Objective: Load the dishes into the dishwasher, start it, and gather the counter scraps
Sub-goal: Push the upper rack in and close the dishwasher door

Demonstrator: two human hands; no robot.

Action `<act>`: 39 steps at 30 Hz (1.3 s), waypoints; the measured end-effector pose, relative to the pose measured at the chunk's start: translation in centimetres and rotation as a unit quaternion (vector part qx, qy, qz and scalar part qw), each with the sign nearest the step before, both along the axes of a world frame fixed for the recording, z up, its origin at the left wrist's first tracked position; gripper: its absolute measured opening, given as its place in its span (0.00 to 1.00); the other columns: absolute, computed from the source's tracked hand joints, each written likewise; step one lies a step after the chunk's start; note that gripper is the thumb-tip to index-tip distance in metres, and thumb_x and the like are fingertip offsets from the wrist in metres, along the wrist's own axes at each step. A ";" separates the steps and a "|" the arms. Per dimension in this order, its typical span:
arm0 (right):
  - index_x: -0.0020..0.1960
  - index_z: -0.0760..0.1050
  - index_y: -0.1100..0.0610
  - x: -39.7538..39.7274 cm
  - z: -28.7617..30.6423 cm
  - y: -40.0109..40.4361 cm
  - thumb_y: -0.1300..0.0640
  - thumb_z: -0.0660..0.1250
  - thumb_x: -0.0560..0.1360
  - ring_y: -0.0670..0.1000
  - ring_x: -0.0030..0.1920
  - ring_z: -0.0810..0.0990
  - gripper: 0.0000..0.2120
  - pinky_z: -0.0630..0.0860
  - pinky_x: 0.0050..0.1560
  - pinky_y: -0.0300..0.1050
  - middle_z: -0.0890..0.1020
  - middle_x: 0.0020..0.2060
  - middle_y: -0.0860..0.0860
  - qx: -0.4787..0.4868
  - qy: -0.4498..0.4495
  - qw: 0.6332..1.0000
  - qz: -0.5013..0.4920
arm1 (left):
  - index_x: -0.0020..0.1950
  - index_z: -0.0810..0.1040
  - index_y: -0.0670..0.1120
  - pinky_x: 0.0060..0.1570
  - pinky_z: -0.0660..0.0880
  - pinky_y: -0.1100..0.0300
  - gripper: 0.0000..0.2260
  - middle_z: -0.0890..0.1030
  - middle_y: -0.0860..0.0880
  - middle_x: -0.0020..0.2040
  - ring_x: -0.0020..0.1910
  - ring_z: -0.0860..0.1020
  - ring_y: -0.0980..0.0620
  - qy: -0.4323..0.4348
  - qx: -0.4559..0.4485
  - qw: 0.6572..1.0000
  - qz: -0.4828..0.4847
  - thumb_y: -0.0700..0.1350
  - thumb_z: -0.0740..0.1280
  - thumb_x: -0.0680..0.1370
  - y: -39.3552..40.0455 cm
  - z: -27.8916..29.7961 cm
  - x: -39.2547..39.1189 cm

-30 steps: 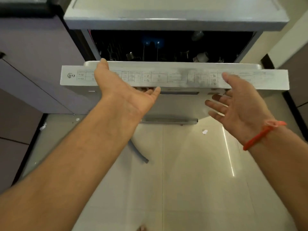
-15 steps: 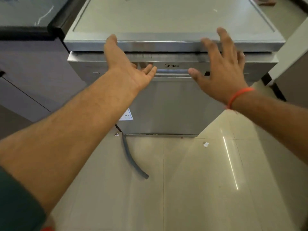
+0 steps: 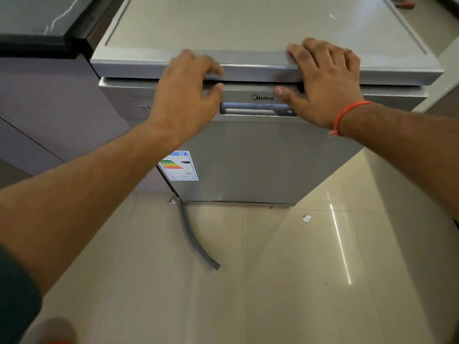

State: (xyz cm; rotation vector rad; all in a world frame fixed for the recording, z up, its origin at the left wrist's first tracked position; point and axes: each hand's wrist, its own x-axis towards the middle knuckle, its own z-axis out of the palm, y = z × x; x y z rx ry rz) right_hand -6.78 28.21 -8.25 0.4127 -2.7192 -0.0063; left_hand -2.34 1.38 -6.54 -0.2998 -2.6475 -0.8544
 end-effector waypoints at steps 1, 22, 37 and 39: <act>0.77 0.59 0.50 0.0 0.0 0.0 0.30 0.53 0.76 0.60 0.73 0.63 0.36 0.56 0.73 0.62 0.64 0.74 0.56 -0.002 0.002 1.000 0.000 | 0.65 0.78 0.50 0.62 0.66 0.62 0.16 0.76 0.48 0.62 0.62 0.73 0.49 0.041 -0.047 0.998 -0.019 0.52 0.67 0.78 -0.4 -0.3 -0.9; 0.73 0.64 0.52 -0.4 -1.7 -0.8 0.28 0.54 0.77 0.60 0.69 0.67 0.35 0.59 0.71 0.58 0.69 0.70 0.55 -0.032 0.073 0.996 -0.039 | 0.78 0.65 0.56 0.71 0.59 0.49 0.33 0.69 0.51 0.75 0.73 0.66 0.45 0.131 -0.221 0.966 0.021 0.70 0.61 0.75 -0.6 -3.3 -5.7; 0.72 0.64 0.54 0.0 -1.3 -1.7 0.32 0.54 0.79 0.61 0.67 0.66 0.32 0.59 0.69 0.60 0.68 0.69 0.56 -0.013 0.074 0.995 -0.062 | 0.74 0.69 0.56 0.68 0.61 0.48 0.30 0.72 0.51 0.72 0.69 0.69 0.45 0.155 -0.212 0.964 0.053 0.67 0.63 0.75 0.1 -3.8 -5.5; 0.73 0.63 0.55 0.4 -1.0 -2.1 0.31 0.55 0.78 0.61 0.67 0.66 0.34 0.60 0.69 0.61 0.68 0.70 0.57 -0.004 0.066 0.996 -0.063 | 0.75 0.68 0.55 0.68 0.62 0.46 0.31 0.71 0.50 0.72 0.69 0.69 0.44 0.147 -0.223 0.962 0.059 0.68 0.61 0.75 0.4 -3.5 -5.2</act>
